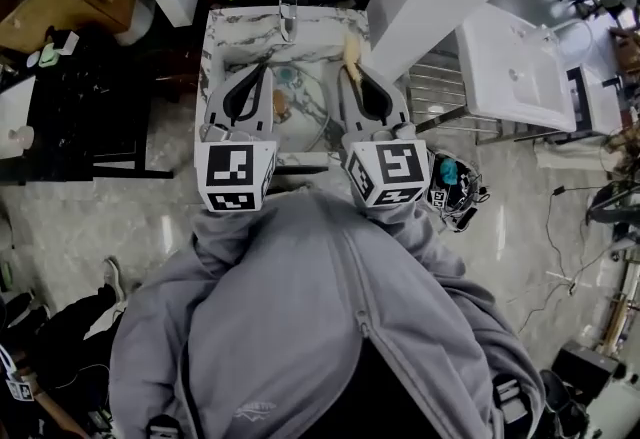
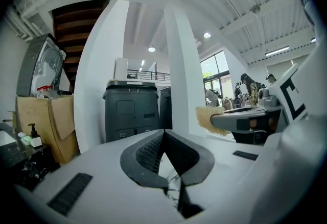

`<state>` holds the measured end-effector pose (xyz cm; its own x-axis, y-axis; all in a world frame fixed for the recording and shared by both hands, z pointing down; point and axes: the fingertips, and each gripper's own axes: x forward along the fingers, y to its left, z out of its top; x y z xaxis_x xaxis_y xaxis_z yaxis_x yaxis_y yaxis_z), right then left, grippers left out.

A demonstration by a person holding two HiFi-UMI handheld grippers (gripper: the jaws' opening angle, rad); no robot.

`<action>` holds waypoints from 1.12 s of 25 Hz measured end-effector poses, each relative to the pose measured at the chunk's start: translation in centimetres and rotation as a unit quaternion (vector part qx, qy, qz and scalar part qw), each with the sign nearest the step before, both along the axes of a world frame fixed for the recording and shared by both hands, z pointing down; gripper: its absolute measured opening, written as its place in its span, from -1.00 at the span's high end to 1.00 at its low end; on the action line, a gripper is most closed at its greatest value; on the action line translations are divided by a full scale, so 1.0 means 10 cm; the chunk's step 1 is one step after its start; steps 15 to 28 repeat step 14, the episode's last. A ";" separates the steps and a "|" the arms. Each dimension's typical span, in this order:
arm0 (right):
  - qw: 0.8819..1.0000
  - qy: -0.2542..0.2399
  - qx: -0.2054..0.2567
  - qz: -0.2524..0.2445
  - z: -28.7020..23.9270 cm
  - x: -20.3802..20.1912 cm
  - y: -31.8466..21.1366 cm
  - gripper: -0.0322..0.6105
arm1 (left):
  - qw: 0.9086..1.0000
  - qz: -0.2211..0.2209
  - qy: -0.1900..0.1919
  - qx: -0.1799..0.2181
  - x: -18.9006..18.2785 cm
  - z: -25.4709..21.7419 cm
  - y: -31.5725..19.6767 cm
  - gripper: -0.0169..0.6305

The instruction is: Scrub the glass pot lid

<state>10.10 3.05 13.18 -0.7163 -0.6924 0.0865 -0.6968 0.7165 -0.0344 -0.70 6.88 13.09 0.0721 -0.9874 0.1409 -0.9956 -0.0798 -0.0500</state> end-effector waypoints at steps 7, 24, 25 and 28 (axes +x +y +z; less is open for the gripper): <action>1.000 0.008 -0.003 -0.005 0.08 -0.05 -0.01 0.72 | 1.000 0.010 -0.007 -0.006 0.03 0.09 -0.06 0.90; 1.000 0.012 0.001 -0.014 0.12 -0.13 -0.04 0.72 | 1.000 0.015 -0.013 -0.006 0.04 0.13 -0.12 0.90; 1.000 0.012 0.001 -0.014 0.12 -0.13 -0.04 0.72 | 1.000 0.015 -0.013 -0.006 0.04 0.13 -0.12 0.90; 1.000 0.012 0.001 -0.014 0.12 -0.13 -0.04 0.72 | 1.000 0.015 -0.013 -0.006 0.04 0.13 -0.12 0.90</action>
